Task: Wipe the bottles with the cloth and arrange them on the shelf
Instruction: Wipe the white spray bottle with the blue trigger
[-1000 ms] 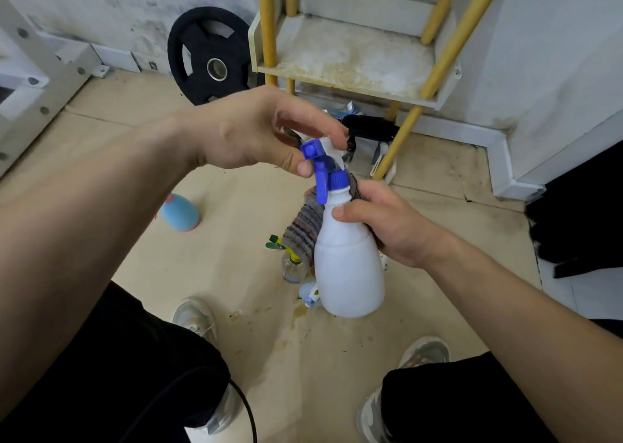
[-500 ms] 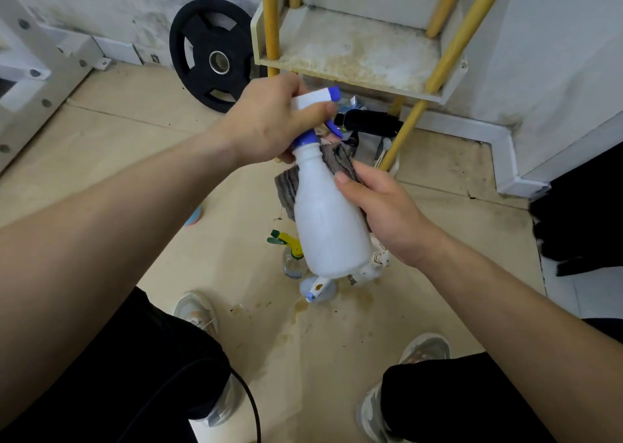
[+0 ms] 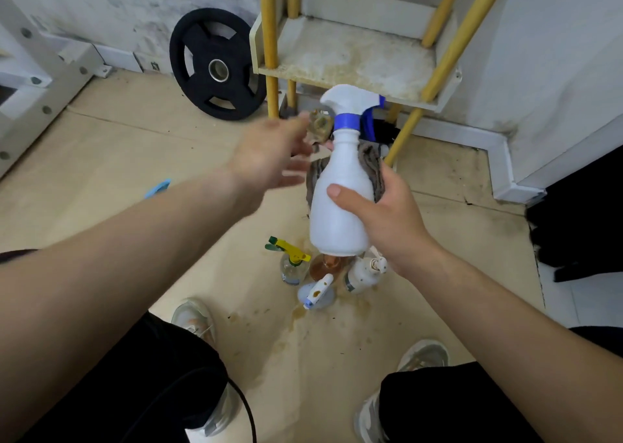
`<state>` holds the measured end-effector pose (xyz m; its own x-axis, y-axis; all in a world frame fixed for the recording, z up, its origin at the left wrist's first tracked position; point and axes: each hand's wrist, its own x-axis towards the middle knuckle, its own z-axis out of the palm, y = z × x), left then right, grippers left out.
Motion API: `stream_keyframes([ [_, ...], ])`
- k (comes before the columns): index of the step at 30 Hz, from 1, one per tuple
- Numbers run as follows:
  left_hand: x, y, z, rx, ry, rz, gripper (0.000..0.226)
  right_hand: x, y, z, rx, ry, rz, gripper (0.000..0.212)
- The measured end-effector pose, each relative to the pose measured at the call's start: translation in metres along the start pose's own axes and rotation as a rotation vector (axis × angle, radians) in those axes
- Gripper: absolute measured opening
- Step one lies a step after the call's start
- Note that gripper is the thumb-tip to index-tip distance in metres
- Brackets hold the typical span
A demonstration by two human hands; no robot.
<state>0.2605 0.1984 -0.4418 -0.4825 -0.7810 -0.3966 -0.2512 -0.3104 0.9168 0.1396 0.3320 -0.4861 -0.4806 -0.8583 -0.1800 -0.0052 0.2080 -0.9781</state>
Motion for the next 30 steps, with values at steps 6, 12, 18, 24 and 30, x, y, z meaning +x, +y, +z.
stream_keyframes([
  [6,-0.018,-0.032,0.02,-0.023,-0.207,-0.121,0.022,0.012,-0.003,-0.007,0.232,0.141,0.024,0.056],
  [12,-0.016,-0.031,0.023,-0.177,-0.309,-0.107,0.031,0.016,-0.01,-0.008,0.203,0.181,-0.086,0.061],
  [18,-0.01,-0.021,0.028,-0.197,-0.246,0.047,0.038,0.013,-0.013,0.0,-0.014,0.286,-0.28,0.066],
  [24,-0.009,-0.018,0.03,-0.161,-0.266,0.085,0.036,0.008,-0.005,0.0,-0.173,0.301,-0.405,0.058],
  [30,-0.01,-0.013,0.026,-0.092,-0.378,0.011,0.03,0.004,-0.008,-0.002,-0.243,0.203,-0.494,0.052],
])
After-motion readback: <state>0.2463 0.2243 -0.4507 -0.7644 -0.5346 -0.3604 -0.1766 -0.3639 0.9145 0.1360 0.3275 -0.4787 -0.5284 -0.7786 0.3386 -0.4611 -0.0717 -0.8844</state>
